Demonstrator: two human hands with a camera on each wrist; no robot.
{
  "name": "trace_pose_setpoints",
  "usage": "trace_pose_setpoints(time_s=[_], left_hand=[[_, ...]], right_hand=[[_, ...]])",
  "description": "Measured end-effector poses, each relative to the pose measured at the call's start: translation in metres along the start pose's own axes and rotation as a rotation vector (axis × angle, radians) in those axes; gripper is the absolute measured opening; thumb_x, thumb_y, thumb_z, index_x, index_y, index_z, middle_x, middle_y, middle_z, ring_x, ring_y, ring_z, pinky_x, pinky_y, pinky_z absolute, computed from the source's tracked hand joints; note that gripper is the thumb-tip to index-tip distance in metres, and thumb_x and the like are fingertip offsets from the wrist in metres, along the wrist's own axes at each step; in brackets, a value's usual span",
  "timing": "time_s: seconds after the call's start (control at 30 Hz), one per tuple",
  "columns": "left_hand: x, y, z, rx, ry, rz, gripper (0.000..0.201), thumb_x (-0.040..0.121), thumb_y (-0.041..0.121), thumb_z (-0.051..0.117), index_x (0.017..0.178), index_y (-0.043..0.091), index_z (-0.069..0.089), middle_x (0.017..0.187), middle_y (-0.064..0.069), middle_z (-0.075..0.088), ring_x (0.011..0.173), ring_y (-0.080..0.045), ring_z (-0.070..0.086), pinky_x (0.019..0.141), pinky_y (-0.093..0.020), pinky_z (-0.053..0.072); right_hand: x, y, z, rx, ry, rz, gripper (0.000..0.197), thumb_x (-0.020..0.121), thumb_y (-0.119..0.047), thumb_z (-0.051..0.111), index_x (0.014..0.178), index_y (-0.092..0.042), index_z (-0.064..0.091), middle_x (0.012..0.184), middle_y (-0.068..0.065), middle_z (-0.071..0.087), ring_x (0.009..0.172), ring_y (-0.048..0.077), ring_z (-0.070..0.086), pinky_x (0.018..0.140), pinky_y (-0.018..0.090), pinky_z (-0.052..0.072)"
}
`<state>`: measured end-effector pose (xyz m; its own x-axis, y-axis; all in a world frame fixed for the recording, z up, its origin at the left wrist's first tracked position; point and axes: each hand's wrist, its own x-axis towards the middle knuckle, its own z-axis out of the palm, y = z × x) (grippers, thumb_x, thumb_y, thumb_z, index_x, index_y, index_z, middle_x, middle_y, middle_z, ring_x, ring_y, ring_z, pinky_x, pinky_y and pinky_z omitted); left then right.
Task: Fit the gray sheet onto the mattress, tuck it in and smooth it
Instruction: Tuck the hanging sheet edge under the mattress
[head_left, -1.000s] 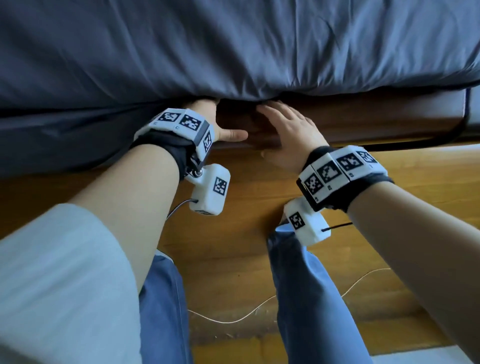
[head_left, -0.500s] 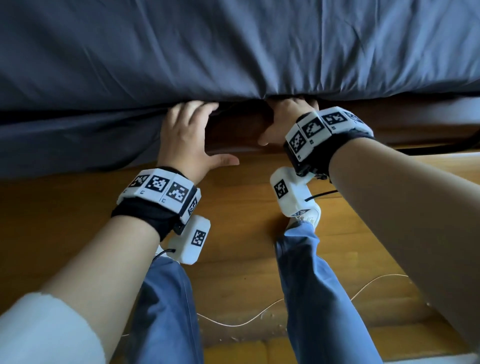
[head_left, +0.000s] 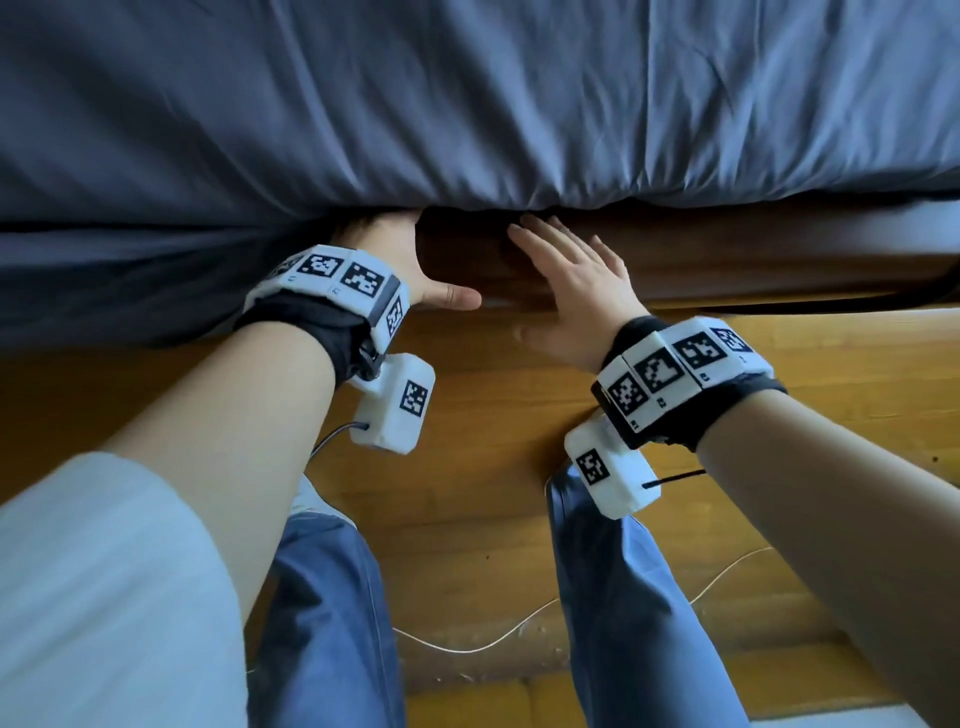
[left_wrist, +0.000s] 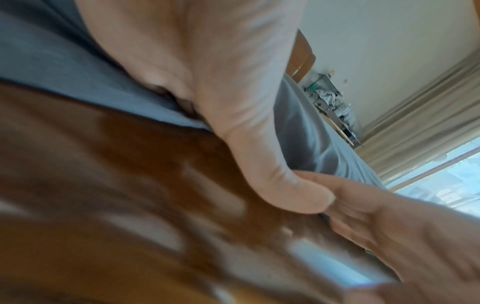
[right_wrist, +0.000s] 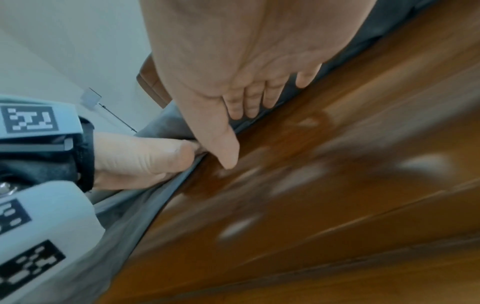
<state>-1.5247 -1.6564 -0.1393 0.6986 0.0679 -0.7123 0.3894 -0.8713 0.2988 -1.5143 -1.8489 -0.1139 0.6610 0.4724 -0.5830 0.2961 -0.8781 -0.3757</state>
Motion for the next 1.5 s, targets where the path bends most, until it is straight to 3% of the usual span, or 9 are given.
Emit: trace_pose_setpoints(time_s=[0.17,0.33,0.5,0.63,0.93,1.07,1.3,1.4,1.5], left_hand=[[-0.018,-0.014,-0.005,-0.125,-0.031,0.111,0.140,0.018,0.080,0.067,0.141,0.021,0.034,0.144,-0.007,0.042,0.133,-0.028,0.038,0.111,-0.041,0.031],[-0.054,-0.061,0.006,-0.211,0.156,0.140,0.153,0.011,0.096,0.038,0.145,0.022,0.030,0.151,0.001,0.030,0.142,-0.017,0.022,0.118,-0.052,0.004],[-0.065,-0.091,0.004,-0.148,0.138,0.129,0.145,0.021,0.088,0.053,0.147,0.023,0.024,0.155,0.004,0.022,0.145,-0.018,0.014,0.116,-0.053,-0.001],[-0.047,-0.085,-0.006,-0.102,0.142,0.098,0.129,0.039,0.068,0.076,0.147,0.023,0.022,0.152,0.000,0.028,0.143,-0.020,0.019,0.119,-0.050,0.002],[-0.011,-0.078,-0.031,-0.065,-0.105,-0.036,0.109,0.046,0.074,0.068,0.137,0.022,0.039,0.142,-0.004,0.046,0.131,-0.028,0.042,0.106,-0.034,0.035],[-0.006,-0.076,-0.035,-0.048,-0.108,-0.004,0.093,0.064,0.060,0.070,0.140,0.017,0.037,0.144,-0.006,0.044,0.132,-0.026,0.041,0.105,-0.031,0.033],[-0.017,-0.095,-0.039,-0.096,-0.113,0.136,0.109,0.052,0.068,0.067,0.142,0.017,0.034,0.147,-0.002,0.041,0.135,-0.023,0.038,0.110,-0.031,0.031],[-0.037,-0.114,-0.041,-0.268,-0.043,0.243,0.104,0.053,0.064,0.063,0.142,0.017,0.037,0.146,-0.001,0.041,0.134,-0.017,0.038,0.111,-0.030,0.030],[-0.067,-0.135,-0.032,-0.395,0.037,0.347,0.096,0.055,0.065,0.059,0.137,0.017,0.045,0.139,0.009,0.040,0.128,0.002,0.033,0.109,-0.013,0.025]], right_hand=[[0.030,-0.032,-0.008,-0.059,-0.033,-0.021,0.092,0.074,-0.038,0.070,0.148,-0.026,0.018,0.152,-0.001,0.028,0.143,0.020,0.021,0.117,0.035,0.011],[0.063,-0.048,-0.011,-0.090,-0.116,0.122,0.091,0.065,-0.043,0.078,0.143,-0.028,0.033,0.145,0.006,0.043,0.134,0.027,0.038,0.111,0.039,0.031],[0.069,-0.057,-0.011,-0.120,-0.144,0.203,0.094,0.063,-0.045,0.080,0.142,-0.025,0.035,0.141,0.008,0.047,0.132,0.031,0.040,0.109,0.042,0.031],[0.067,-0.057,-0.008,-0.133,-0.155,0.201,0.097,0.063,-0.043,0.080,0.144,-0.026,0.029,0.145,0.008,0.042,0.136,0.029,0.035,0.115,0.044,0.021],[0.054,-0.063,0.006,-0.006,-0.068,0.154,0.095,0.066,-0.045,0.075,0.144,-0.018,0.028,0.147,0.011,0.035,0.142,0.024,0.021,0.120,0.040,0.002],[0.039,-0.067,0.008,0.098,-0.046,0.109,0.089,0.075,-0.037,0.070,0.148,-0.020,0.022,0.156,0.005,0.020,0.146,0.021,0.010,0.120,0.039,0.007],[0.035,-0.104,0.034,0.001,-0.041,0.021,0.085,0.080,-0.031,0.063,0.149,-0.026,0.014,0.159,-0.007,0.008,0.147,0.011,0.000,0.119,0.035,0.002],[0.057,-0.123,0.037,0.007,0.028,0.136,0.084,0.075,-0.036,0.066,0.147,-0.023,0.023,0.154,0.000,0.025,0.146,0.018,0.011,0.119,0.043,0.000],[0.074,-0.132,0.028,-0.022,0.056,0.238,0.068,0.072,-0.033,0.066,0.135,-0.023,0.042,0.135,0.005,0.052,0.133,0.024,0.038,0.115,0.044,0.010]])
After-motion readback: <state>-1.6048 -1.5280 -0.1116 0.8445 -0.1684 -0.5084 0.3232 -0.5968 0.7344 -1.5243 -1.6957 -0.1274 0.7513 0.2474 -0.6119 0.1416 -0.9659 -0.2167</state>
